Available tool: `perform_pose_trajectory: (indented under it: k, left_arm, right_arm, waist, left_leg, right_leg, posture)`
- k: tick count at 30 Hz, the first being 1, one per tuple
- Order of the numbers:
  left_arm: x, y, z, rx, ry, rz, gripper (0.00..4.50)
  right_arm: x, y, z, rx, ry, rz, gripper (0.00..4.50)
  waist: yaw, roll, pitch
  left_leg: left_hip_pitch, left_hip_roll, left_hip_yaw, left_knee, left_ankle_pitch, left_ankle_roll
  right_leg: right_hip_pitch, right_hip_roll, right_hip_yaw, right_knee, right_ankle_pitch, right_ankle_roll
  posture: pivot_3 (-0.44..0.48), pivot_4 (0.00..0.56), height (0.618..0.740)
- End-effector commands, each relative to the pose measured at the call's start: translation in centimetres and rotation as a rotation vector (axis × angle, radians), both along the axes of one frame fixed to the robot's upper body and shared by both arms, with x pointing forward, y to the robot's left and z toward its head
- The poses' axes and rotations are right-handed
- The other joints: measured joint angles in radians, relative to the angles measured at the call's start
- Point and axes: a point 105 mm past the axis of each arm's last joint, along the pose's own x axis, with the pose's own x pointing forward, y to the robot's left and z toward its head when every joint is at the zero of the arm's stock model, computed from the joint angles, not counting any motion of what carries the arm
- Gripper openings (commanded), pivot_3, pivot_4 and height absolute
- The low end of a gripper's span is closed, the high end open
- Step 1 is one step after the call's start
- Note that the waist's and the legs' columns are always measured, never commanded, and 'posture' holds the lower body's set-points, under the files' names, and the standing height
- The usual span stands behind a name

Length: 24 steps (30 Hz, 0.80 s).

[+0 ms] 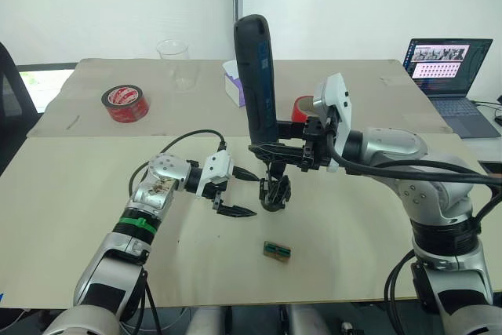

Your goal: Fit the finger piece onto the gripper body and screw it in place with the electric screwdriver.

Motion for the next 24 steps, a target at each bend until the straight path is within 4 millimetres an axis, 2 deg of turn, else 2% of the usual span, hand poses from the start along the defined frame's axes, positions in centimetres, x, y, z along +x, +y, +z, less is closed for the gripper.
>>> perform_pose_trajectory:
  k: [1, 11, 19, 24]
  left_arm:
    - [-0.2, -0.2, 1.0, -0.009, -0.044, -0.015, 4.50]
    - [-0.2, -0.2, 1.0, -0.009, -0.045, -0.009, 4.50]
    - [0.7, -0.4, 0.3, -0.014, -0.043, 0.043, 4.50]
    - [0.6, -0.9, -0.3, -0.016, -0.035, 0.037, 4.50]
  right_arm:
    - [-0.4, -0.1, 1.0, 0.028, -0.071, 0.015, 1.89]
    - [-0.2, -0.2, 0.7, 0.031, -0.078, 0.013, 1.89]
    - [-0.3, 0.0, 0.5, 0.040, -0.080, 0.015, 1.89]
    - [-0.5, 0.1, 0.2, 0.040, -0.085, 0.016, 1.89]
  waist:
    - [0.000, 0.000, 0.000]
    - [0.000, 0.000, 0.000]
    - [0.000, 0.000, 0.000]
    - [0.001, 0.000, 0.000]
  left_leg:
    - [0.000, 0.000, 0.000, 0.000, 0.000, 0.000]
    - [0.000, 0.000, 0.000, 0.000, 0.000, 0.000]
    - [0.000, 0.000, 0.000, 0.000, 0.000, 0.000]
    - [0.000, 0.000, 0.000, 0.000, 0.000, 0.000]
  right_leg:
    - [0.000, 0.000, 0.000, 0.000, 0.000, 0.000]
    - [0.000, 0.000, 0.000, 0.000, 0.000, 0.000]
    - [0.000, 0.000, 0.000, 0.000, 0.000, 0.000]
    - [0.000, 0.000, 0.000, 0.000, 0.000, 0.000]
  posture:
    - [0.000, 0.150, 0.740]
    - [0.000, 0.150, 0.740]
    - [0.000, 0.150, 0.740]
    - [0.000, 0.150, 0.740]
